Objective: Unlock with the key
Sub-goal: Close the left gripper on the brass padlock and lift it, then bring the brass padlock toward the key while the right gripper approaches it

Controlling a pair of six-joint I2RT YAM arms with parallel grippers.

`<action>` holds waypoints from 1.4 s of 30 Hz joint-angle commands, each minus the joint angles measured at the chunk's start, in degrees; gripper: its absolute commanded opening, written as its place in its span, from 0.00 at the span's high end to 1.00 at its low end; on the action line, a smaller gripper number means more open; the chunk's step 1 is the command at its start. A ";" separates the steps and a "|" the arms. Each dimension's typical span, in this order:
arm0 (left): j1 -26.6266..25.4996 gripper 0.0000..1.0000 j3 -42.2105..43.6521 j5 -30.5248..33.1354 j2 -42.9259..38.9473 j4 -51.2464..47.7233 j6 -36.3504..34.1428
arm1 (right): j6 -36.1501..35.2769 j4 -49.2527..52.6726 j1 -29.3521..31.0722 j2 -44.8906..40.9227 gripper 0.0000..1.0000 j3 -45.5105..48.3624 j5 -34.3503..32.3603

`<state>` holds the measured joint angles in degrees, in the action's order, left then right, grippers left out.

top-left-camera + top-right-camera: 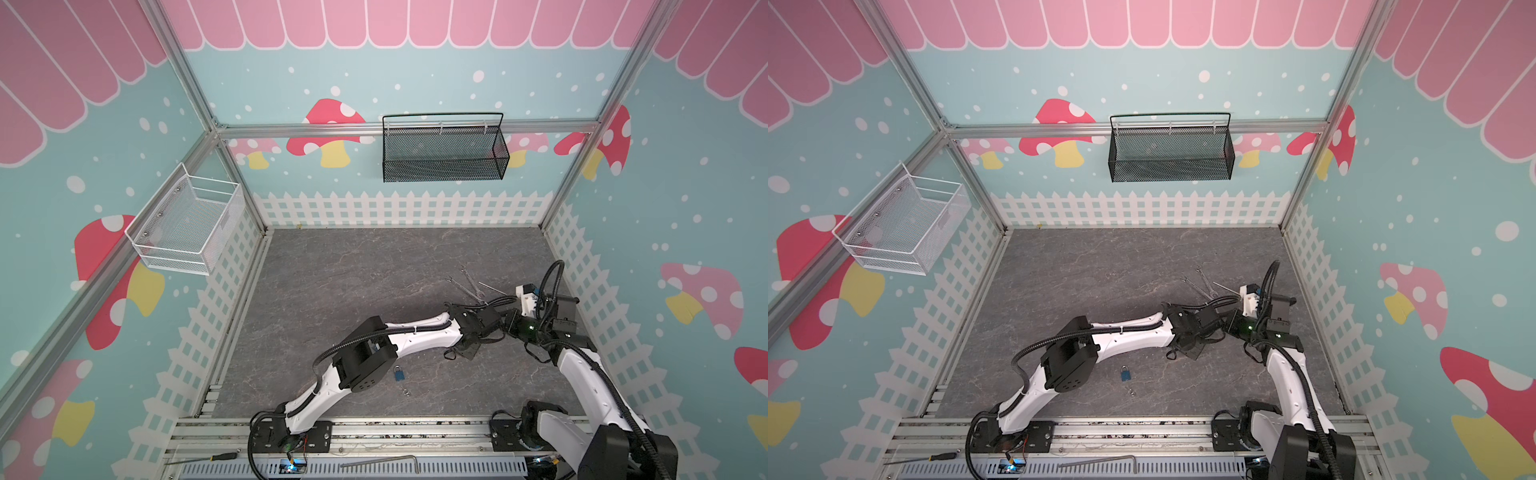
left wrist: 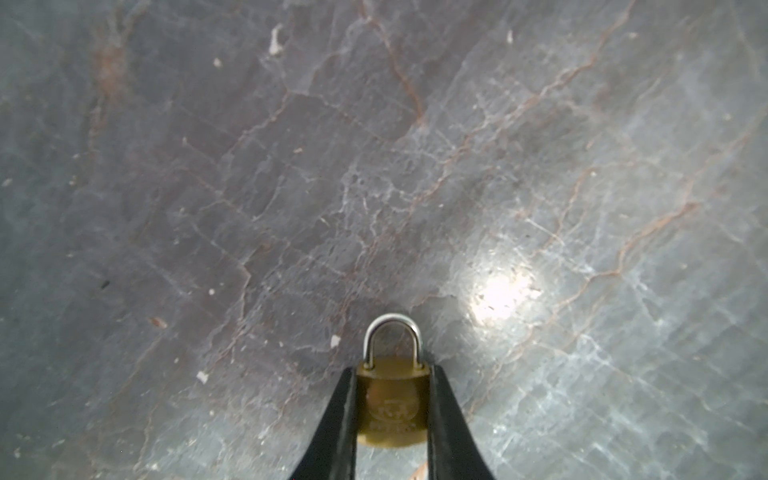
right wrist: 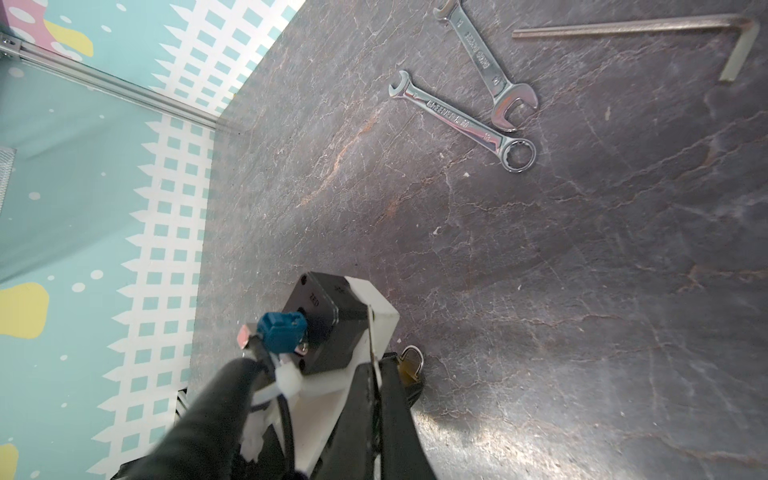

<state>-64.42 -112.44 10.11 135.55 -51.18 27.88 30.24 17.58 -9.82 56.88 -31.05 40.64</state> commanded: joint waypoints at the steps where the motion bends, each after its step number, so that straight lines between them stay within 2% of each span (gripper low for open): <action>1: 0.91 1.00 0.44 2.65 -3.74 -1.83 4.65 | -0.96 2.29 -0.41 -0.92 1.00 -1.64 1.09; 7: 2.05 1.00 5.49 5.23 -10.20 -1.75 13.93 | -2.68 4.66 0.04 -0.61 1.00 -3.55 0.95; 12: 3.65 1.00 13.48 5.62 -18.13 1.35 22.72 | -3.75 5.80 2.82 0.92 1.00 -4.77 -0.80; 20: 6.42 1.00 26.82 4.04 -31.01 9.52 38.80 | 0.80 1.13 15.65 1.56 1.00 -3.78 -7.74; 25: 6.86 1.00 33.65 6.24 -36.59 12.15 47.83 | 7.75 -8.75 23.73 1.13 1.00 2.62 -8.07; 29: 7.25 1.00 39.32 5.08 -39.33 16.62 52.16 | 12.08 -17.47 31.34 1.76 1.00 6.20 -9.08; 34: 7.33 1.00 42.49 5.10 -40.34 17.45 55.63 | 17.91 -26.68 40.71 2.91 1.00 9.40 -14.09; 42: 7.12 1.00 43.51 5.63 -40.91 18.22 56.72 | 22.46 -36.98 48.60 8.98 1.00 8.95 -16.05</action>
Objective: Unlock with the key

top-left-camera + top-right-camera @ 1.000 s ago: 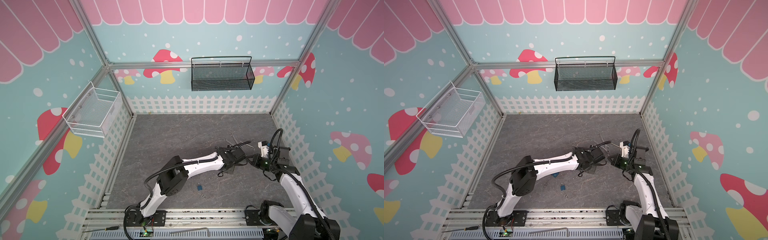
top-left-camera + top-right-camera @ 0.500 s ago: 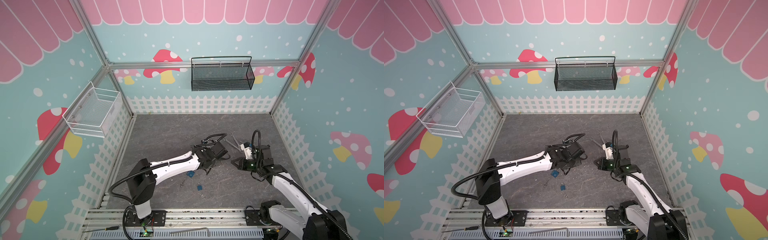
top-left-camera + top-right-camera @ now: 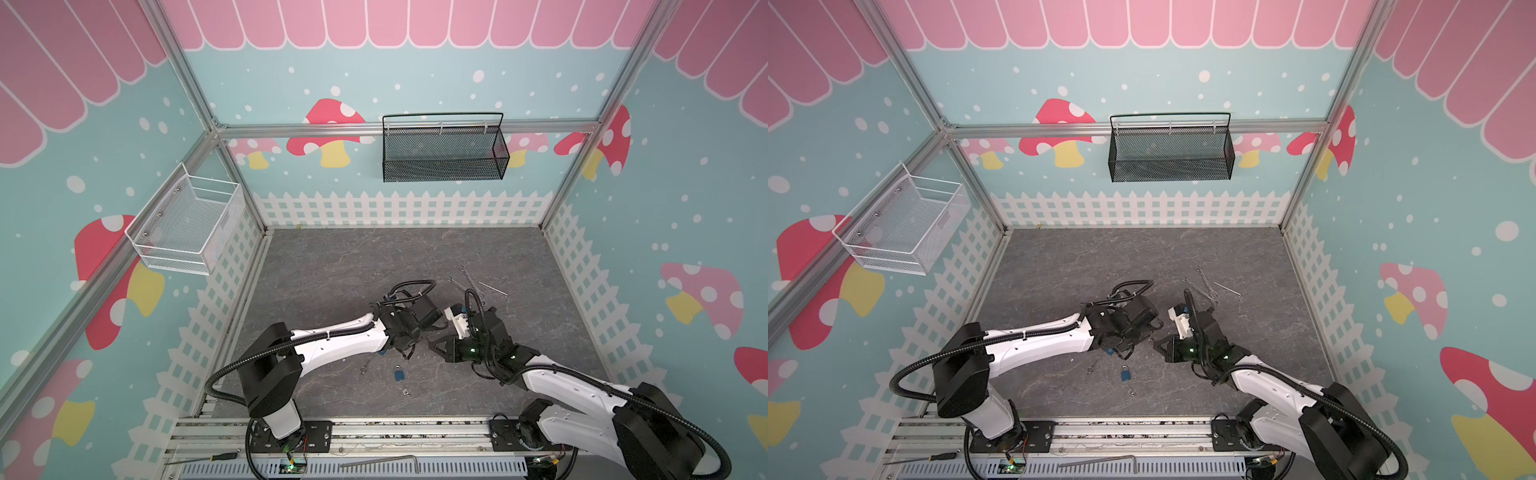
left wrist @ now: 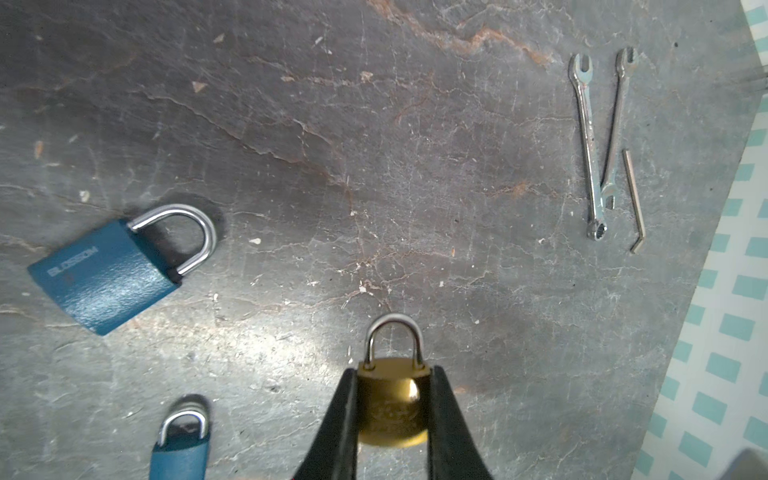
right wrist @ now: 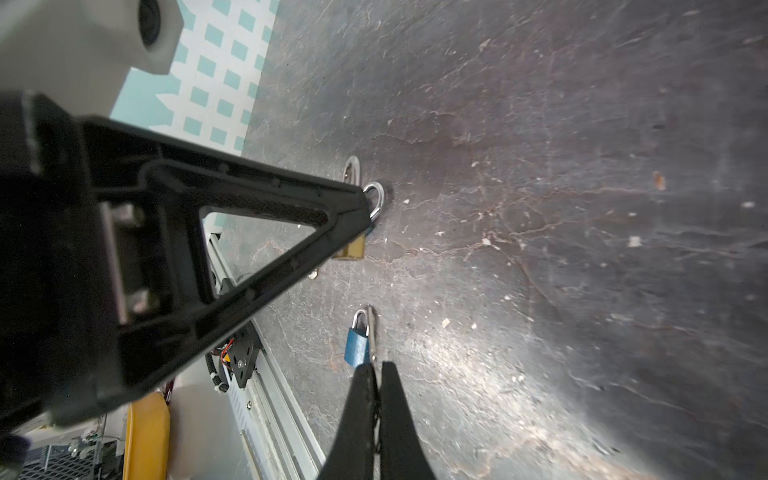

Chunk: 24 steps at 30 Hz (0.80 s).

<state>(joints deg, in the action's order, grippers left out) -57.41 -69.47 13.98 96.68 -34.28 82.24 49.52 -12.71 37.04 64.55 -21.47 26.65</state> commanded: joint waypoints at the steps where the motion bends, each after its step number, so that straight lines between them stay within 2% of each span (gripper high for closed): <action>1: 0.14 1.00 0.54 1.91 -2.12 1.26 2.38 | 3.55 -7.31 2.47 2.06 1.00 -0.79 -2.41; 7: 0.02 1.00 2.17 3.46 -3.22 1.28 4.79 | 8.46 -11.43 4.69 2.67 1.00 1.09 -6.38; 15: 0.02 1.00 4.61 3.98 -5.78 3.34 8.20 | 10.40 -12.11 5.24 2.46 1.00 1.61 -9.40; 24: -0.07 1.00 5.48 4.03 -6.77 4.22 9.30 | 10.95 -14.13 6.09 4.26 1.00 0.56 -8.79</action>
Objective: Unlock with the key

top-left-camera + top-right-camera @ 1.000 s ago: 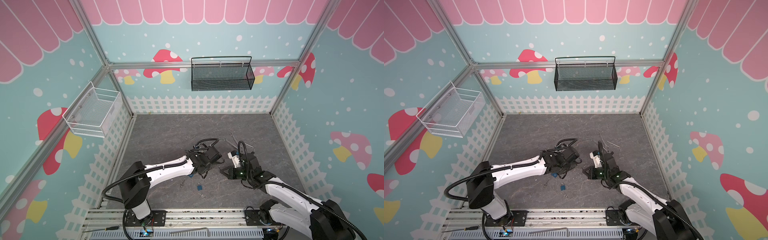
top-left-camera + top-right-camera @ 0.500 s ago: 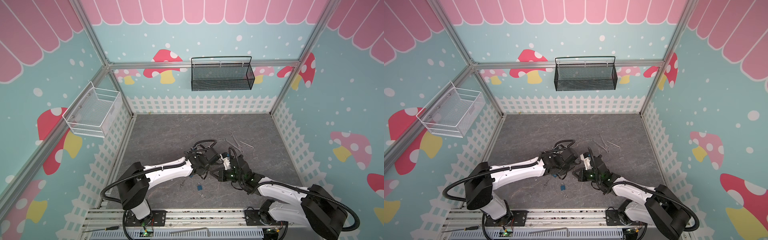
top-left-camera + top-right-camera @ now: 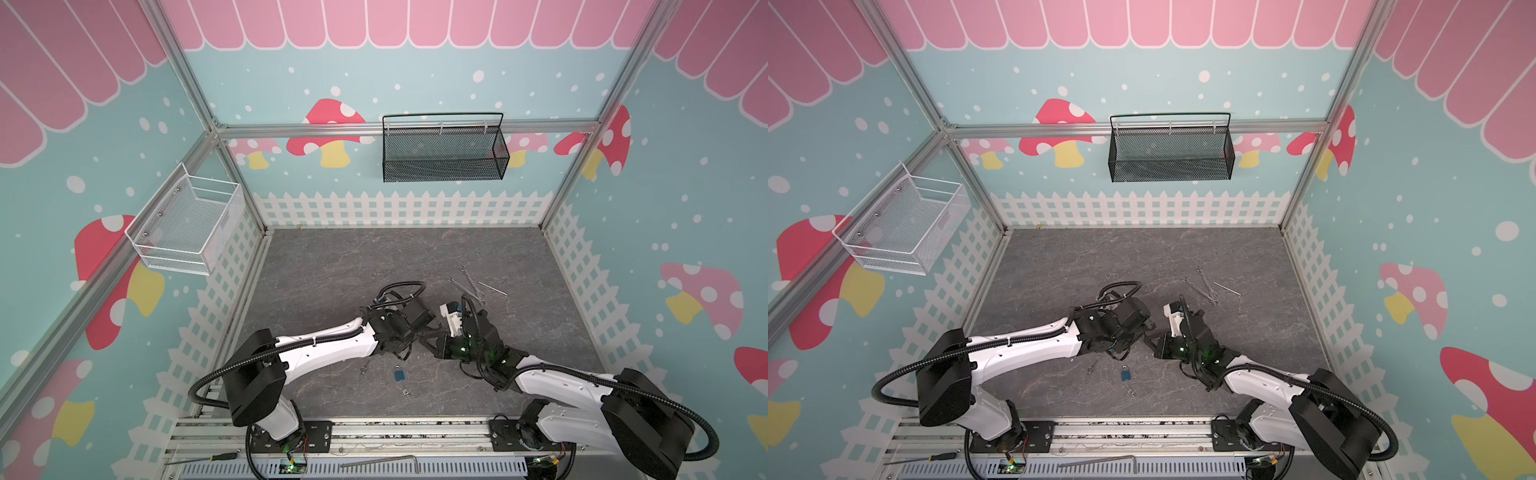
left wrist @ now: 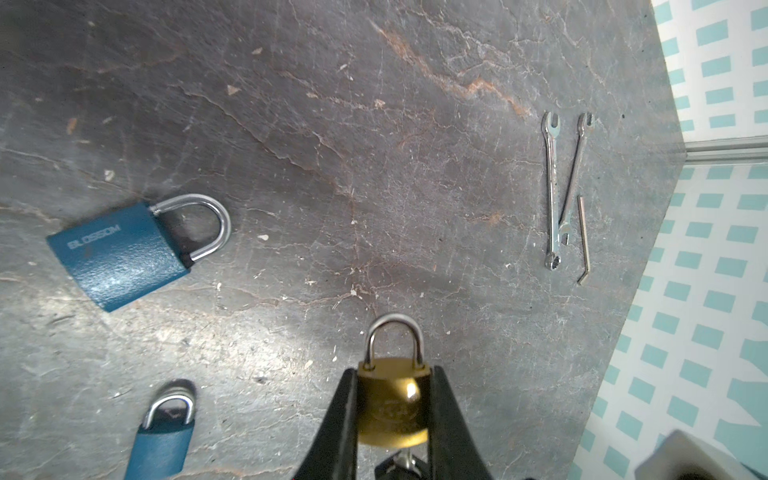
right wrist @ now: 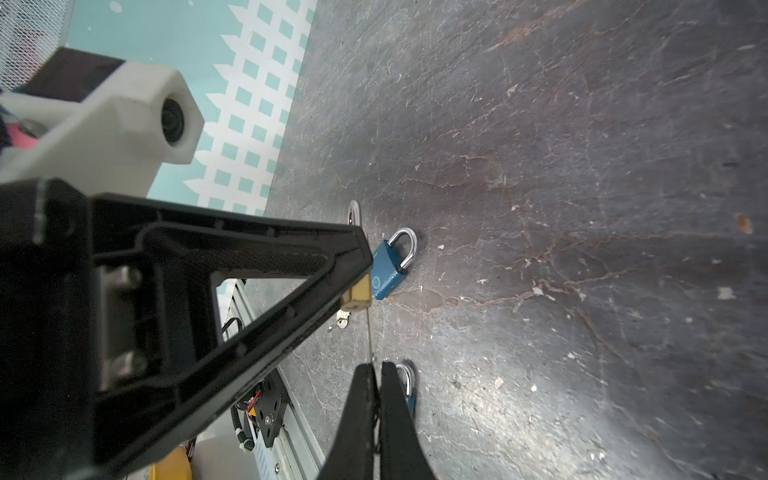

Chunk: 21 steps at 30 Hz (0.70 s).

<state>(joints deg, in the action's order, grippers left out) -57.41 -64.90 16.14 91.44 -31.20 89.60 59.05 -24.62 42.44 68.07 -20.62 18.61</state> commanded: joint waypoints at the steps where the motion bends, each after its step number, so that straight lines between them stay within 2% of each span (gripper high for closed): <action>1: -0.07 1.00 1.01 1.88 -1.53 1.14 2.06 | 1.46 -2.46 0.80 0.94 1.00 -0.36 -0.75; 21: -0.38 1.00 2.22 1.12 -1.81 3.52 2.86 | 2.65 -3.15 1.24 2.42 1.00 -1.80 -2.69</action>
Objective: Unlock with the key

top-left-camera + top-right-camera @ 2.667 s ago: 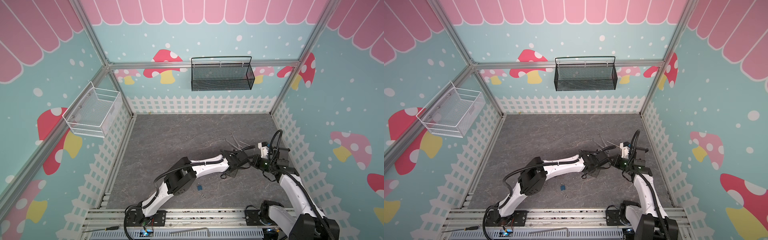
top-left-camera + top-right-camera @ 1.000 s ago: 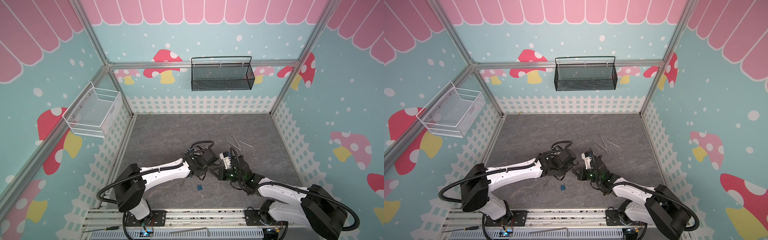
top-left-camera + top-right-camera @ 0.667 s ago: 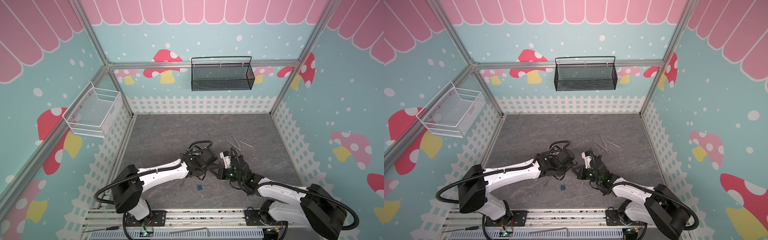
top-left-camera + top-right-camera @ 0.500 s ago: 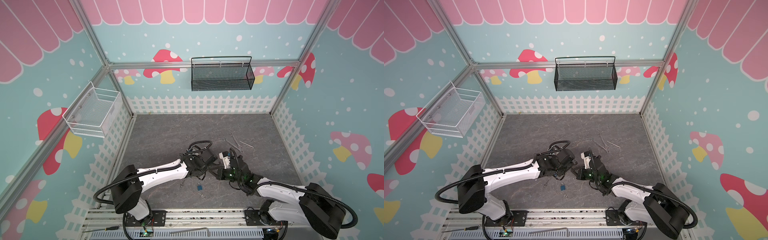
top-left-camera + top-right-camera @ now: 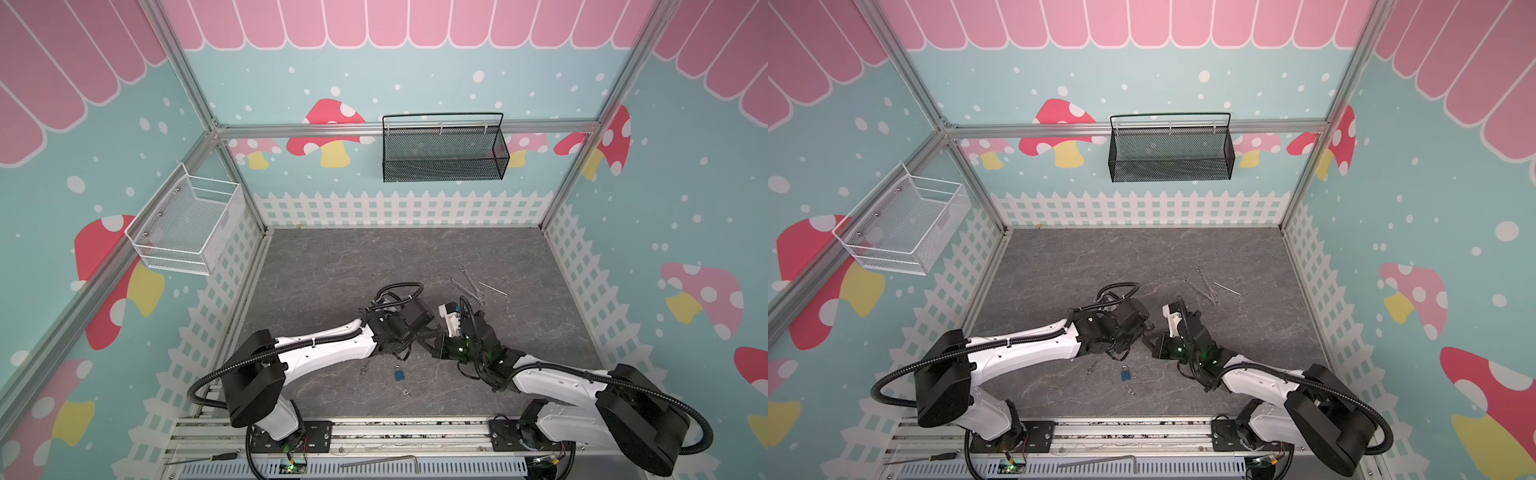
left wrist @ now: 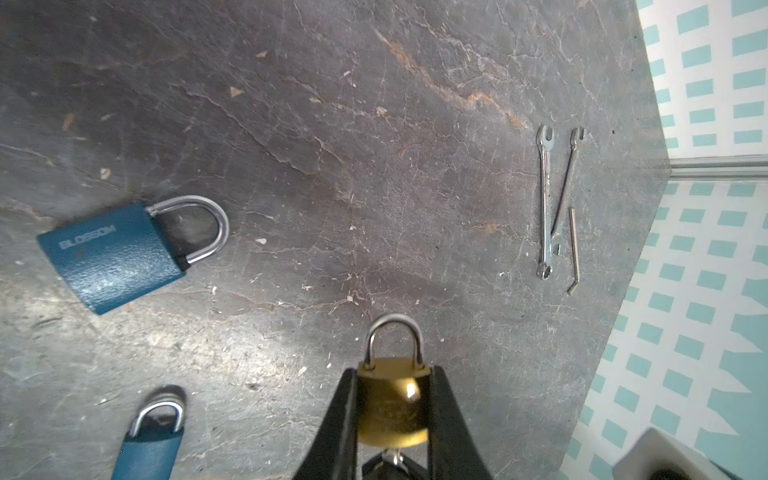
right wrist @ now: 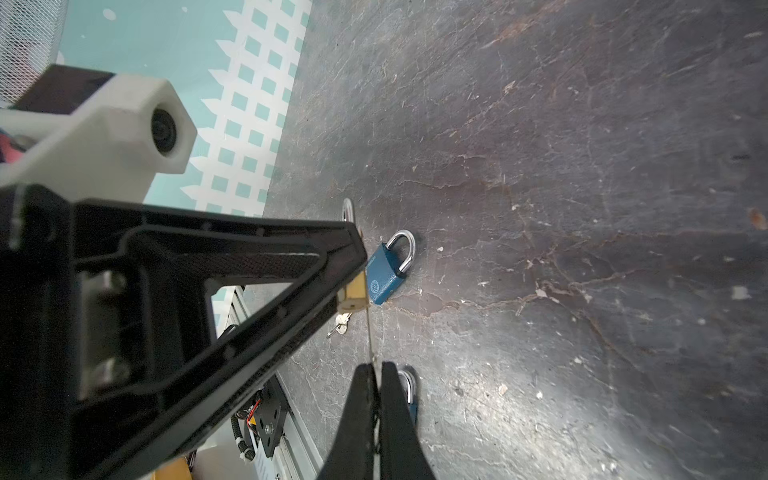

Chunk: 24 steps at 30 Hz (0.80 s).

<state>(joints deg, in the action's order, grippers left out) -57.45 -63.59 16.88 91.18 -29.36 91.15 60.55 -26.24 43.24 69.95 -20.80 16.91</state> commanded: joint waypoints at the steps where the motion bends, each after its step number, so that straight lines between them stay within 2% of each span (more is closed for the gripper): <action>1: -0.38 1.00 1.01 0.11 -1.53 2.17 1.22 | 1.30 -1.54 0.40 0.70 1.00 -1.71 -1.13; 13: -0.46 1.00 2.33 1.09 -2.38 2.27 1.20 | 1.44 -2.30 0.42 -0.64 1.00 -1.28 -0.90; 24: -0.16 1.00 4.35 4.01 -5.39 2.03 1.76 | 1.59 -4.65 0.43 1.20 1.00 -1.59 2.83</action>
<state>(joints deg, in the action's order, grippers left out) -57.56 -59.79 18.52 87.37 -27.33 91.57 61.01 -28.05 43.24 70.06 -21.19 18.04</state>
